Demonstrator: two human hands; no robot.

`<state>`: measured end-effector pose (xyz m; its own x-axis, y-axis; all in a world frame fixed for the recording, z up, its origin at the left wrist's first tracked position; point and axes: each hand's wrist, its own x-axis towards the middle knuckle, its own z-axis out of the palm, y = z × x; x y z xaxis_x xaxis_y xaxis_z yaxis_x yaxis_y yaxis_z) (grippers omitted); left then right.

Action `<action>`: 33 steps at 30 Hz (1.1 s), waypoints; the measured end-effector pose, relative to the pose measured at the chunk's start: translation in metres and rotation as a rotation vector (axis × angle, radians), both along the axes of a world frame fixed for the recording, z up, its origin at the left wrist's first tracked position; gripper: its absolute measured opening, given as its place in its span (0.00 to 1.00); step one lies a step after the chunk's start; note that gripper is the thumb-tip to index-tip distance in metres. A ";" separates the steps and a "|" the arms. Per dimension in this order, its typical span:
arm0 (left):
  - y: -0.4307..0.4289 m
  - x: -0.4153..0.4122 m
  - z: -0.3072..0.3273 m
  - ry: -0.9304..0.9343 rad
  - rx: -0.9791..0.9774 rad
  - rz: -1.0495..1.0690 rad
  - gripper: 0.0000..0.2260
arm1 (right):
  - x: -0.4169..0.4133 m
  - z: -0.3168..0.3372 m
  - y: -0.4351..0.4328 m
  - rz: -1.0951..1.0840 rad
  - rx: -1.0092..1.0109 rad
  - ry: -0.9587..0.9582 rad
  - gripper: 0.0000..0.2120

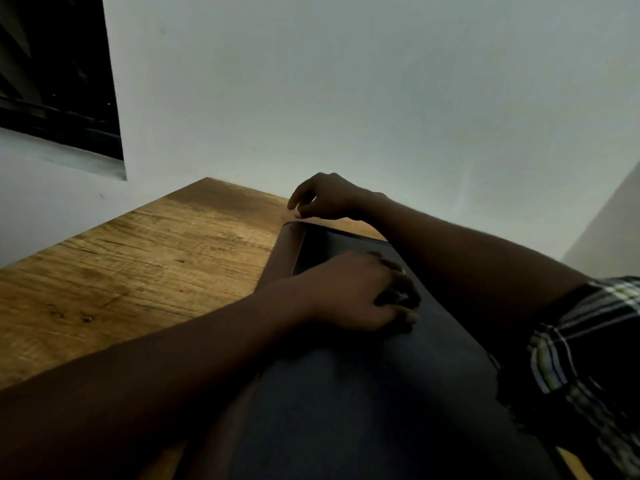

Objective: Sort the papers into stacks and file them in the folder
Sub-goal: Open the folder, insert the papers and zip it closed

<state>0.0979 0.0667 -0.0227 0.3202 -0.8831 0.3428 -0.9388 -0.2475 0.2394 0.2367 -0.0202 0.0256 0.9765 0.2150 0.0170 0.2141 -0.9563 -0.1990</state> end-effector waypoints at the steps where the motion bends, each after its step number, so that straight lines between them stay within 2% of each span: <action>1: 0.000 0.000 0.000 0.019 0.021 0.021 0.16 | -0.007 0.005 -0.002 0.013 0.015 -0.062 0.13; 4: 0.002 -0.006 0.004 0.030 0.060 0.066 0.18 | -0.061 0.030 -0.023 -0.004 0.018 -0.153 0.16; 10: 0.009 -0.019 0.009 -0.002 0.100 0.185 0.24 | -0.187 0.037 -0.066 -0.098 0.160 -0.303 0.31; 13: 0.015 -0.026 0.014 -0.047 0.181 0.304 0.25 | -0.246 0.019 -0.080 -0.207 0.329 -0.252 0.37; 16: 0.027 -0.035 0.012 -0.047 0.233 0.435 0.27 | -0.306 -0.008 -0.082 -0.284 0.417 -0.195 0.42; 19: 0.044 -0.052 0.011 0.043 0.220 0.523 0.28 | -0.352 -0.029 -0.069 -0.289 0.481 -0.145 0.41; 21: 0.056 -0.072 0.019 0.104 0.217 0.543 0.29 | -0.367 -0.042 -0.060 -0.314 0.518 -0.125 0.37; 25: 0.086 -0.133 0.024 0.189 0.102 0.498 0.27 | -0.374 -0.056 -0.053 -0.347 0.544 -0.131 0.43; 29: 0.099 -0.153 0.010 0.117 0.290 0.530 0.29 | -0.364 -0.055 -0.042 -0.395 0.516 -0.116 0.43; 31: 0.103 -0.143 0.009 0.116 0.288 0.573 0.29 | -0.353 -0.055 -0.034 -0.380 0.491 -0.112 0.46; 33: 0.109 -0.131 0.008 0.109 0.276 0.590 0.30 | -0.340 -0.057 -0.027 -0.380 0.462 -0.126 0.43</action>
<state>-0.0335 0.1754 -0.0148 0.7973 -0.5999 0.0668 -0.6010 -0.7788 0.1796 -0.1037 -0.0476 -0.0316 0.9678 -0.2049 0.1462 -0.0759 -0.7914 -0.6066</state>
